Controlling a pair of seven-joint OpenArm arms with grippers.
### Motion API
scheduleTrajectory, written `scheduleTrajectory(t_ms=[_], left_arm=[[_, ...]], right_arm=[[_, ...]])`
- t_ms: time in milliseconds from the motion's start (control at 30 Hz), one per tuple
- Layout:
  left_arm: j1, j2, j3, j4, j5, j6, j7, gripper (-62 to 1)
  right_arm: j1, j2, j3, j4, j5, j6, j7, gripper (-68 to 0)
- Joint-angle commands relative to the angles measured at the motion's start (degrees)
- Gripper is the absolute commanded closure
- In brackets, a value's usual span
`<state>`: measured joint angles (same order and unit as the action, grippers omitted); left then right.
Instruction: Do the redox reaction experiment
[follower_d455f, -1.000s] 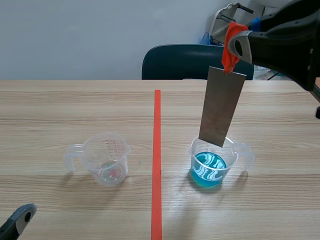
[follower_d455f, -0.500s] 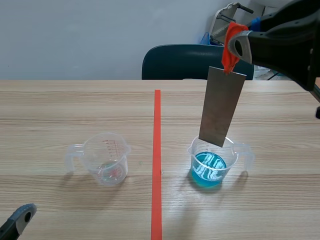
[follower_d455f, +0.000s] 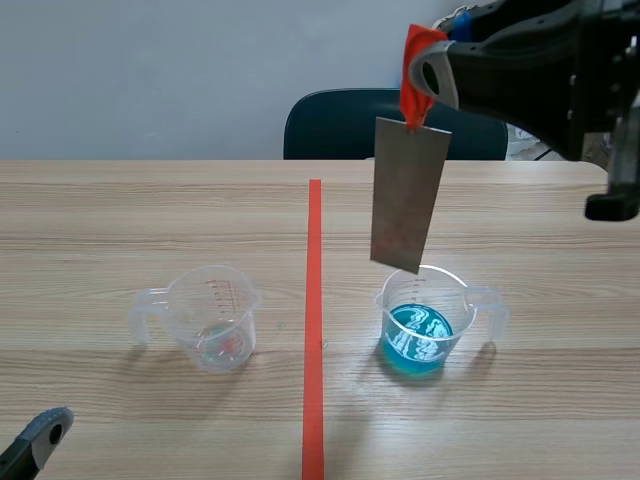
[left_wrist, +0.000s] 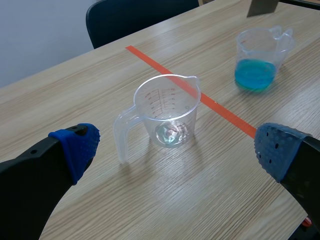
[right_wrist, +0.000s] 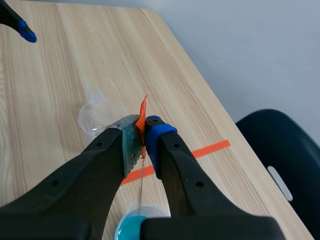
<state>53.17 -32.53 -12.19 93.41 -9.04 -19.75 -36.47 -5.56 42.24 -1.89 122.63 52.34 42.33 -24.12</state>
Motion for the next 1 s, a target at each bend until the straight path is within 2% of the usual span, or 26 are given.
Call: scheduleTrajectory(t_ms=[0, 267, 467, 600, 967], left_arm=[[0.1, 0.2, -0.2, 0.3, -0.3, -0.3, -1.0, -62.3], [0.1, 0.2, -0.2, 0.3, -0.3, -0.3, -1.0, -62.3], [0.1, 0.2, -0.2, 0.3, -0.3, 1.1, -1.0, -62.3], [0.1, 0.1, -0.2, 0.3, -0.3, 2.3, -0.9, -62.3], [0.1, 0.1, -0.2, 0.3, -0.3, 2.3, -1.0, -62.3]], right_arm=[[2.6, 0.3, -1.1, 0.4, 0.8, 0.4, 0.9, -0.6], [12.7, -0.1, -11.6, 0.1, 0.6, 0.4, 0.9, -0.6], [19.6, -2.2, -19.5, -2.0, 0.6, 0.4, 0.9, -0.6], [23.5, -4.1, -24.3, -3.9, 0.6, 0.4, 0.8, -0.6], [32.9, -11.5, -34.1, -9.9, 0.6, 0.4, -2.6, -0.6]])
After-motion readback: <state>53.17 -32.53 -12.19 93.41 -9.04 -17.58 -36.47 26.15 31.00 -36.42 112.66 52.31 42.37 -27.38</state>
